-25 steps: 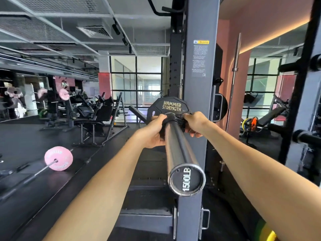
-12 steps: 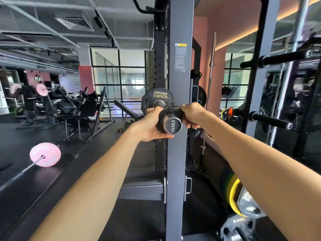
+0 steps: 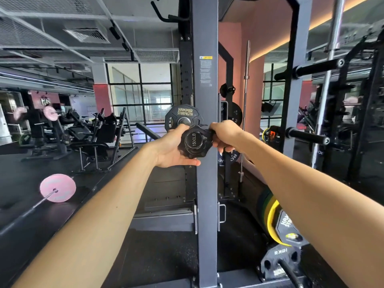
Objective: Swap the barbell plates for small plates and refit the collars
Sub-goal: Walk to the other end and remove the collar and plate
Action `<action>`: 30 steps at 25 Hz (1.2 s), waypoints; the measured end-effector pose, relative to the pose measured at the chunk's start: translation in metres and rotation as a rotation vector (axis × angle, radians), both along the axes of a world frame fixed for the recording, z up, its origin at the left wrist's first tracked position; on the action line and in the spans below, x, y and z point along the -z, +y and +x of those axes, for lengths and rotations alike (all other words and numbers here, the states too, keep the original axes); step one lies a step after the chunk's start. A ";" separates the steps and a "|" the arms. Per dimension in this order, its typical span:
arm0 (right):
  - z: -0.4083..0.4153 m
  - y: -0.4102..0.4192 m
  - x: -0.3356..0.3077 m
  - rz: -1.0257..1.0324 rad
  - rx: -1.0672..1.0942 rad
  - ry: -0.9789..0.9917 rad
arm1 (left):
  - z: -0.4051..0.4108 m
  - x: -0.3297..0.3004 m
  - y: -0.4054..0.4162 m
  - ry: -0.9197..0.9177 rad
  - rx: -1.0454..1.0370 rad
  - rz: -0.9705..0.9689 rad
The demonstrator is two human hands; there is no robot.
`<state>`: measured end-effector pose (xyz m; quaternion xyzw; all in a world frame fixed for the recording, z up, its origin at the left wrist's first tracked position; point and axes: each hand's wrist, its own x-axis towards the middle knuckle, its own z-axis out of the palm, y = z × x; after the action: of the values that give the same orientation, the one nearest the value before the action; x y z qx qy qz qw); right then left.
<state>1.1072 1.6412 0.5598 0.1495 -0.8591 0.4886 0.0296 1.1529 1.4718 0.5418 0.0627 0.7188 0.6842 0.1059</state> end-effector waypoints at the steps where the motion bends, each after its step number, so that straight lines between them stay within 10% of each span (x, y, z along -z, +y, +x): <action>1: 0.003 0.002 0.002 -0.017 -0.009 0.013 | 0.007 0.000 0.001 -0.008 0.026 -0.009; 16: 0.014 -0.061 0.070 -0.280 -0.632 -0.147 | 0.075 0.032 -0.086 0.120 -0.372 -0.304; 24: 0.011 -0.102 0.105 -0.596 -0.520 -0.424 | 0.081 0.065 -0.102 0.188 -0.560 -0.455; 30: -0.017 -0.168 0.132 -0.470 -0.453 -0.429 | 0.059 0.089 -0.145 0.198 -0.565 -0.490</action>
<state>1.0906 1.4734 0.4279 0.2188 -0.6559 0.6862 -0.2258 1.2119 1.3270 0.4523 -0.0992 0.8567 0.4850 -0.1447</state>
